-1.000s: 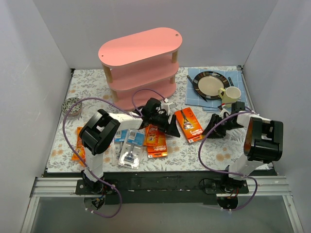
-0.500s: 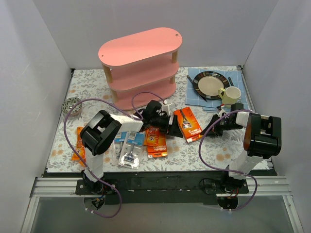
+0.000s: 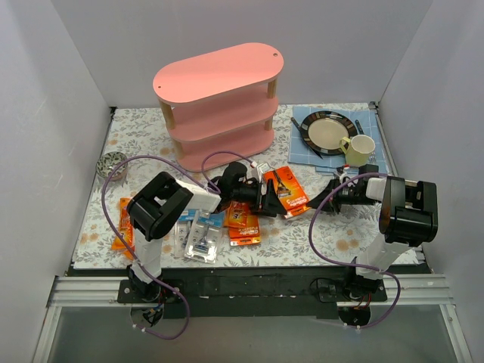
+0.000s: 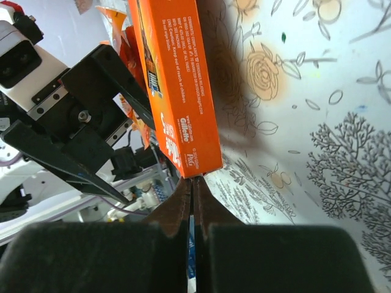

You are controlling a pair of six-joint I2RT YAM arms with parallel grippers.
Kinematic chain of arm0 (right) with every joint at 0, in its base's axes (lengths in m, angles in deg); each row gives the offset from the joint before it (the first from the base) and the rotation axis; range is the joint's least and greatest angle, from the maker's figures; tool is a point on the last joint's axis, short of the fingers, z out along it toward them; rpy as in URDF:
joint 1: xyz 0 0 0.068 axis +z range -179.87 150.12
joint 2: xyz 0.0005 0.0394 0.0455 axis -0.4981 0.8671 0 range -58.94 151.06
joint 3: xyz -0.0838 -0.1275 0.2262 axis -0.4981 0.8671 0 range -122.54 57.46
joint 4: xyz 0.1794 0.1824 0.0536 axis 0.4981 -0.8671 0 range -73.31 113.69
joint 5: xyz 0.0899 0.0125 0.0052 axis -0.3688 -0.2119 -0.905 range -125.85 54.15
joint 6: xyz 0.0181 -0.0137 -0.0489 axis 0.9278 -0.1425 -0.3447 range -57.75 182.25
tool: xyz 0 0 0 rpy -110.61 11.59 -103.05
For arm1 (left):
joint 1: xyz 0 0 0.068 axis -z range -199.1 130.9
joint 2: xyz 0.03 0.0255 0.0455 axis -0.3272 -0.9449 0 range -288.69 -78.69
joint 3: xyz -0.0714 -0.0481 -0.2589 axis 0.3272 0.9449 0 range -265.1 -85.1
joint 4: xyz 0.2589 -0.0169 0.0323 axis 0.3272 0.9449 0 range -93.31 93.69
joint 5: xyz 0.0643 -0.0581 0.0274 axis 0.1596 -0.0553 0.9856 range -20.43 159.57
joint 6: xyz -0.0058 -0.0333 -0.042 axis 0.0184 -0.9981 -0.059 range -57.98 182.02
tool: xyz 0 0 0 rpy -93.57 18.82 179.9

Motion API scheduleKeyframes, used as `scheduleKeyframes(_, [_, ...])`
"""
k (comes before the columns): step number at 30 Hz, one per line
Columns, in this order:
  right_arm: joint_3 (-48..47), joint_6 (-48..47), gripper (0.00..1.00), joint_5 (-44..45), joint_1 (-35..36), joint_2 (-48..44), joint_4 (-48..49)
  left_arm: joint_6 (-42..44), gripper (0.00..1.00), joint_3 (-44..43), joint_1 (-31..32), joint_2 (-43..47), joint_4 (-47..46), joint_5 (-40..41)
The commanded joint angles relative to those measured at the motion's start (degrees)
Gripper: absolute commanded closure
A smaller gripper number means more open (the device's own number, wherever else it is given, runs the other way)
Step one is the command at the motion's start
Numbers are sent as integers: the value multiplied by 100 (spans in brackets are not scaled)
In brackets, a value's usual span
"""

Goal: Place and organize the shaving razors onto the shelf

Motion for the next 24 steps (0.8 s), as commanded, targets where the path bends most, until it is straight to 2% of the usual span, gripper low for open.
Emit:
scheduleKeyframes(1, [217, 368, 99, -519, -35, -22, 145, -527, 18, 91, -49, -128, -421, -220])
scheduleKeyframes(14, [490, 1036, 99, -942, -26, -189, 716, -2003, 21, -296, -225, -770, -299, 263])
scheduleKeyframes(18, [552, 870, 99, -907, 9, -206, 673, -2189, 31, -340, -190, -744, -343, 562])
scheduleKeyframes(21, [508, 790, 99, -880, 123, -241, 681, -2127, 45, -314, -155, -639, -474, 616])
scheduleKeyframes(22, [482, 773, 99, -880, 149, -250, 681, -2110, 54, -296, -154, -595, -501, 625])
scheduleKeyframes(24, [324, 720, 99, -837, 246, -268, 655, -2031, 59, -261, -154, -489, -484, 729])
